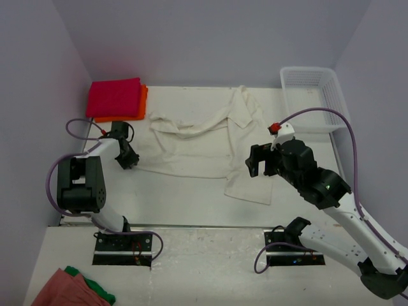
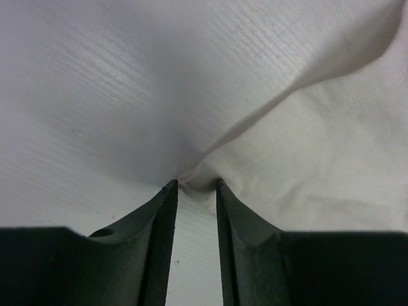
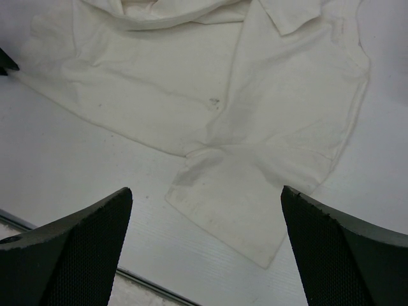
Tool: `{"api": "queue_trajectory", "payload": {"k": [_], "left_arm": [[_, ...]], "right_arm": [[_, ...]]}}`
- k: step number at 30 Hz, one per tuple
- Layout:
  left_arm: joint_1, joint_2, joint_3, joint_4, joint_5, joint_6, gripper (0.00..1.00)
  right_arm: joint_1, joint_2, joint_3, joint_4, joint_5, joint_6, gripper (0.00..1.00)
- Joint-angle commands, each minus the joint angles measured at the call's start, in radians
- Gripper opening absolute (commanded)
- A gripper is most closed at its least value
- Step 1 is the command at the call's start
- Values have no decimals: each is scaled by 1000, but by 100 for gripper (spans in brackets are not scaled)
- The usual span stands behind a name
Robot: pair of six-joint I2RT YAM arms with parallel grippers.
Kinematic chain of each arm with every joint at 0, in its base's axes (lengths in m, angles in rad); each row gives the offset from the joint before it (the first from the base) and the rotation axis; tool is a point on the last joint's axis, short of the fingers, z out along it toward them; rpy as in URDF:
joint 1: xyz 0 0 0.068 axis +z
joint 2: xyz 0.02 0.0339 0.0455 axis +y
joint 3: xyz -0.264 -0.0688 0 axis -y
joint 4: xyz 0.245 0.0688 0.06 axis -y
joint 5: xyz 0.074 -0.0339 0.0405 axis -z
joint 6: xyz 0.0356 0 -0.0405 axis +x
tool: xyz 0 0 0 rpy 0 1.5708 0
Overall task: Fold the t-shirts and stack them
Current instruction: Flatten out the tshirt
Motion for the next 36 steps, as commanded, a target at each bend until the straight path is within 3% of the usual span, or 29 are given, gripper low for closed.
{"api": "queue_trajectory", "payload": {"k": [1, 5, 8, 9, 13, 17, 24, 30, 36], "left_arm": [[18, 49, -26, 44, 40, 15, 32], [28, 51, -38, 55, 47, 21, 24], [35, 56, -41, 58, 49, 25, 10], [37, 56, -43, 59, 49, 27, 0], [37, 45, -43, 49, 50, 24, 0], [38, -74, -43, 1, 11, 4, 0], [38, -289, 49, -149, -85, 1, 0], [43, -305, 164, -188, -106, 12, 0], [48, -268, 165, -148, -63, 21, 0]], "right_arm": [[3, -3, -5, 12, -3, -8, 99], [3, 1, -2, 5, 4, 4, 99], [3, 3, 3, -2, 21, 22, 99], [3, 10, 9, -6, 35, 33, 99], [4, 47, 18, -37, 120, 96, 99], [3, 116, 32, -100, 156, 258, 99], [3, 181, -21, -105, 50, 449, 99], [-8, 61, -205, -49, 35, 680, 99], [-13, 148, -273, -80, -23, 783, 89]]}}
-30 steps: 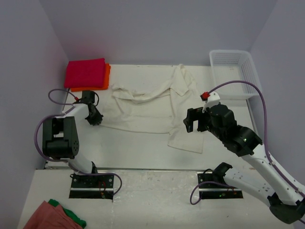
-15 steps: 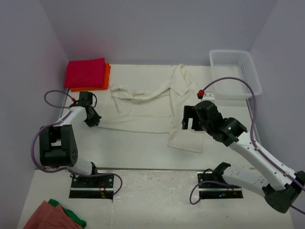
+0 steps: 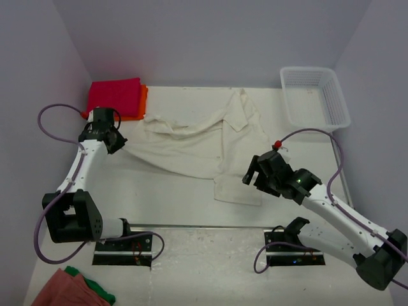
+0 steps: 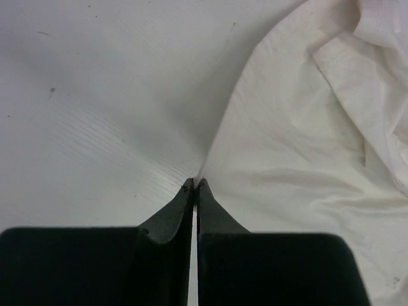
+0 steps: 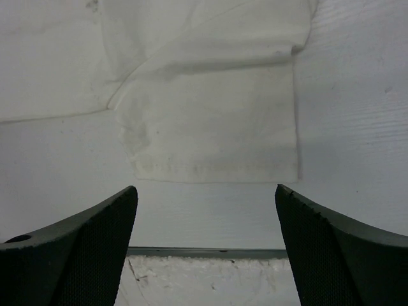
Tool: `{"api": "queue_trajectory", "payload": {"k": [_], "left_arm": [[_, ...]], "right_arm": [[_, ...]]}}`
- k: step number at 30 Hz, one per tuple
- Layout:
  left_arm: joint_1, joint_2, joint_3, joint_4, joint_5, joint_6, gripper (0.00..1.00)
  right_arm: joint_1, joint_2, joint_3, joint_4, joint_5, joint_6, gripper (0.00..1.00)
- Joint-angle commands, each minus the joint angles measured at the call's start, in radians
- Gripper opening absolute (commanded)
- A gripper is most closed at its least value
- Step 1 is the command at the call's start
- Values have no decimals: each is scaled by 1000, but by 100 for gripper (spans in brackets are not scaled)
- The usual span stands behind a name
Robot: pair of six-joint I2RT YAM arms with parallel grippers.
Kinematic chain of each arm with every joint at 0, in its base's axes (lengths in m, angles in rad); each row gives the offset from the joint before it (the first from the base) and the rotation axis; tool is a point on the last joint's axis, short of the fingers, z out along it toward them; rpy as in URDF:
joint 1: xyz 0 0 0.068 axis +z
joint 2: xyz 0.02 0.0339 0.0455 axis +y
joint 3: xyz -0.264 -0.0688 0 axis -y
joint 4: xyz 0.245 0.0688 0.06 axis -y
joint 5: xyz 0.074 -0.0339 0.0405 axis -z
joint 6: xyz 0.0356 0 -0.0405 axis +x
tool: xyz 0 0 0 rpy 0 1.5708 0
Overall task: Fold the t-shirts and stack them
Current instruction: Flatten out the tshirt
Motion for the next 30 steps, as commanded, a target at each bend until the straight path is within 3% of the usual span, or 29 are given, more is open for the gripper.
{"api": "queue_trajectory", "payload": {"k": [1, 9, 16, 30], "left_arm": [[18, 23, -2, 8, 9, 14, 0], [18, -3, -72, 60, 51, 17, 0], [25, -52, -82, 62, -27, 29, 0], [24, -121, -123, 72, -35, 17, 0]], "right_arm": [[-1, 73, -45, 13, -45, 145, 87], [-2, 106, -174, 70, -95, 303, 74], [-2, 138, -218, 50, -63, 395, 72], [-1, 123, -289, 86, -2, 539, 70]]}}
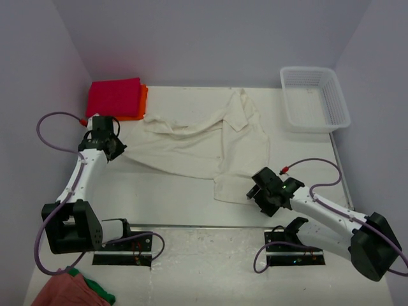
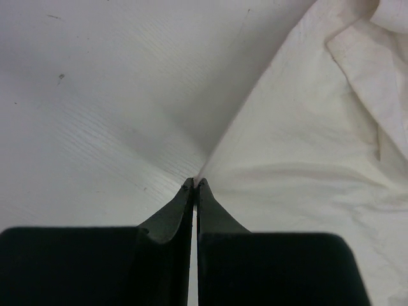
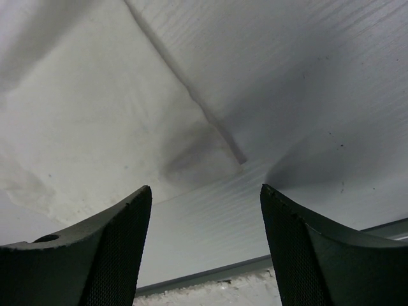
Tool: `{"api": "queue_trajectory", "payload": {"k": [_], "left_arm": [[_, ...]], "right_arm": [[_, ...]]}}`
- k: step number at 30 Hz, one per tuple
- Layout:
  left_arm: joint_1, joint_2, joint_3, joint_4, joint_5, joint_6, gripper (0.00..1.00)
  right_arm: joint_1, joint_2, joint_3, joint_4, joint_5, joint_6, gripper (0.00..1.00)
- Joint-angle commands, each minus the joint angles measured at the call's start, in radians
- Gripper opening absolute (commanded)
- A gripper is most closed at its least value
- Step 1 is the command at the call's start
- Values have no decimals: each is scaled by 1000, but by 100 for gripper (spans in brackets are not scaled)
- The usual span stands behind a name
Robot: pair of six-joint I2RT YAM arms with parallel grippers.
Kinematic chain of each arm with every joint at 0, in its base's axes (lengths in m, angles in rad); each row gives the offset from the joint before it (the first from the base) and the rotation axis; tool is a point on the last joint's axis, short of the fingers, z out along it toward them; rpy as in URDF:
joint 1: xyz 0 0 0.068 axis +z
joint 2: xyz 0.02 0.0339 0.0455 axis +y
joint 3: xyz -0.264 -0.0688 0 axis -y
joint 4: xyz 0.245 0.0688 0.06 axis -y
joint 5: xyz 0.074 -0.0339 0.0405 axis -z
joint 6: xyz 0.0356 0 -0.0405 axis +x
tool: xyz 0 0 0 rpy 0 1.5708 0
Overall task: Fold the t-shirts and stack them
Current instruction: Flatten out the tshirt
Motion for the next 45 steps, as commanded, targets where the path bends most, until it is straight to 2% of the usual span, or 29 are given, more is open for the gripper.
{"api": "queue_trajectory", "payload": {"k": [1, 8, 17, 22, 30, 45], "left_arm": [[11, -64, -14, 24, -48, 6, 0], [22, -94, -11, 6, -113, -5, 0], [70, -100, 6, -16, -167, -8, 0], [85, -95, -4, 1, -145, -10, 0], [88, -81, -5, 9, -122, -2, 0], [90, -75, -1, 9, -111, -2, 0]], "right_arm": [[-1, 18, -25, 52, 56, 88, 69], [1, 53, -42, 104, 81, 108, 69], [-1, 78, -32, 72, 87, 123, 69], [-1, 96, -29, 70, 99, 111, 69], [15, 153, -12, 118, 36, 76, 67], [107, 111, -29, 84, 12, 169, 65]]}}
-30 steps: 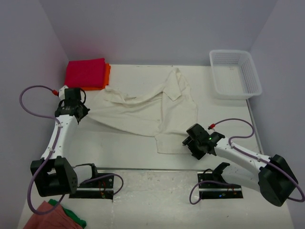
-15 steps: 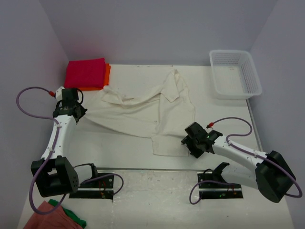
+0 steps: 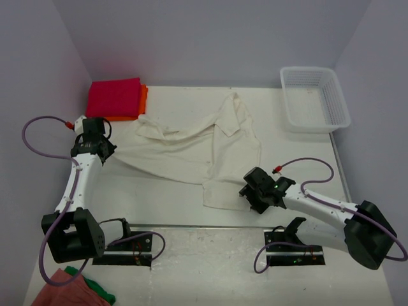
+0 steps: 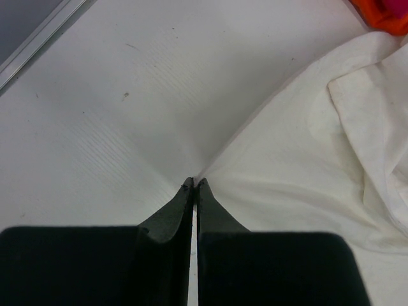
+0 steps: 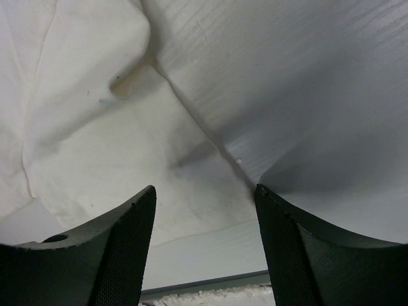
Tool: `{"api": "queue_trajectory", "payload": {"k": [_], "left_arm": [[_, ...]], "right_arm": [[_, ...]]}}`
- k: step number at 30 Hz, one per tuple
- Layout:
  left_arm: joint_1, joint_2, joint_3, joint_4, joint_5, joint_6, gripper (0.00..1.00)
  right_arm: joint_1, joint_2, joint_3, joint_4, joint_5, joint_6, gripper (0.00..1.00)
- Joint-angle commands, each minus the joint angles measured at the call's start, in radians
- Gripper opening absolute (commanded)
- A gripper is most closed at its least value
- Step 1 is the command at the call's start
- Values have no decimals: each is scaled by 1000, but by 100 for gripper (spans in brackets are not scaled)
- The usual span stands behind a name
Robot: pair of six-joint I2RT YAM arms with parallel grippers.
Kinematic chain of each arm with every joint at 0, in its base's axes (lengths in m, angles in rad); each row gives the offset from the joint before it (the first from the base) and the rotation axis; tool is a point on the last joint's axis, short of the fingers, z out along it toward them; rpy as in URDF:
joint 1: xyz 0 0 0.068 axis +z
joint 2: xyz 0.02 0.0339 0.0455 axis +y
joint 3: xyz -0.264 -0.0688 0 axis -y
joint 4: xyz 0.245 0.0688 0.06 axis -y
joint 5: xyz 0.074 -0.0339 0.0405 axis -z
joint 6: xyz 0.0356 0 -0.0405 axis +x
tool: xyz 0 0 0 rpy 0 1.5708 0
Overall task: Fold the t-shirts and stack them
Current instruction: Flatten out the tshirt
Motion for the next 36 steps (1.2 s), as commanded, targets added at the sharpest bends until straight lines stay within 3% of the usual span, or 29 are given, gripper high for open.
{"api": "queue_trajectory", "payload": {"k": [1, 12, 16, 26, 31, 36], "left_arm": [[12, -5, 9, 19, -8, -1, 0], [12, -11, 14, 16, -1, -1, 0], [12, -11, 12, 21, 1, -1, 0], [14, -9, 6, 25, 10, 0, 0], [14, -12, 9, 24, 13, -1, 0], [14, -20, -4, 27, 25, -4, 0]], "right_arm": [[29, 10, -40, -61, -2, 57, 65], [75, 13, -40, -98, 10, 114, 57], [87, 27, -42, -101, 21, 125, 37], [90, 70, -25, -78, 24, 102, 39], [90, 74, -13, -69, 17, 76, 36], [92, 106, 4, -64, 15, 32, 26]]}}
